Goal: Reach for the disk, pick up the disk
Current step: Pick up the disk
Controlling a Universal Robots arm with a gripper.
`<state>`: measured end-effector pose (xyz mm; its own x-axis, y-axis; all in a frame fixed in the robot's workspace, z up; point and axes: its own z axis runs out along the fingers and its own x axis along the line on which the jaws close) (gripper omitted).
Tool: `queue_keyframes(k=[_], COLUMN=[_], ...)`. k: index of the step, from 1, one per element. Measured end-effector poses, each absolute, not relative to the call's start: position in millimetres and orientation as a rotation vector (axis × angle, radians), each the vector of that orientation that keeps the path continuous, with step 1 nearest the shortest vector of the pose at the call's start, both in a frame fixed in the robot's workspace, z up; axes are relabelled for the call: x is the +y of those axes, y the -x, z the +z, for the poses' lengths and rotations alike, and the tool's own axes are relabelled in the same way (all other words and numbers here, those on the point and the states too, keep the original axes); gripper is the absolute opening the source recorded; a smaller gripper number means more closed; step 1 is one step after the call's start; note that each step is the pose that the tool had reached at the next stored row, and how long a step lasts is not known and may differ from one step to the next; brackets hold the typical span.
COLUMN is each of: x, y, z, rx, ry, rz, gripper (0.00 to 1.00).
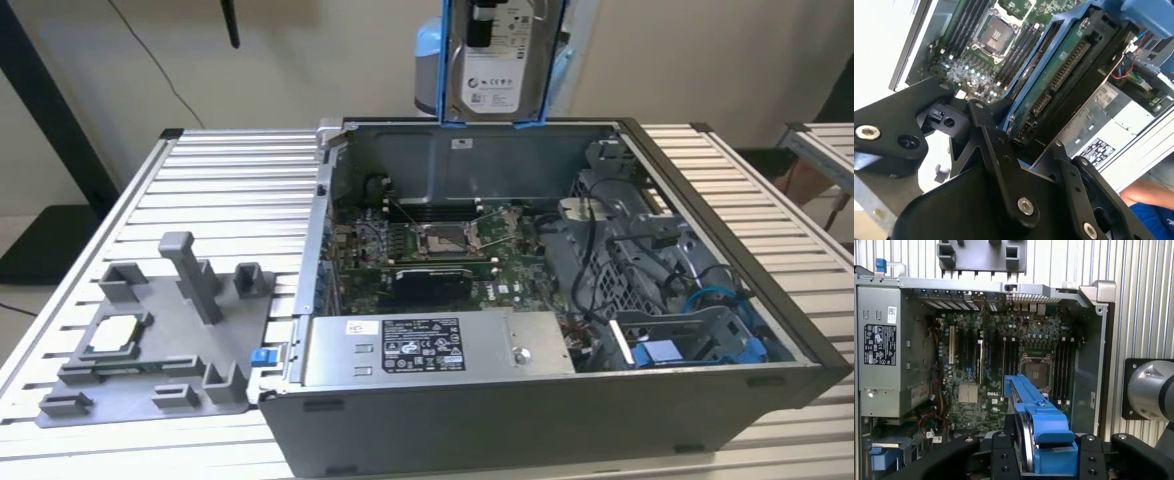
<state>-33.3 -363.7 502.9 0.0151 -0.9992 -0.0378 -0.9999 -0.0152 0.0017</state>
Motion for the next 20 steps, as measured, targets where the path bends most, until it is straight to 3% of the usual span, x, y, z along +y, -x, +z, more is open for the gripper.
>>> queue_keyframes(k=[20], x=[-364], y=[-9], z=[503], rx=[2.187], ry=[2.22], rz=[0.044], gripper=[0.0])
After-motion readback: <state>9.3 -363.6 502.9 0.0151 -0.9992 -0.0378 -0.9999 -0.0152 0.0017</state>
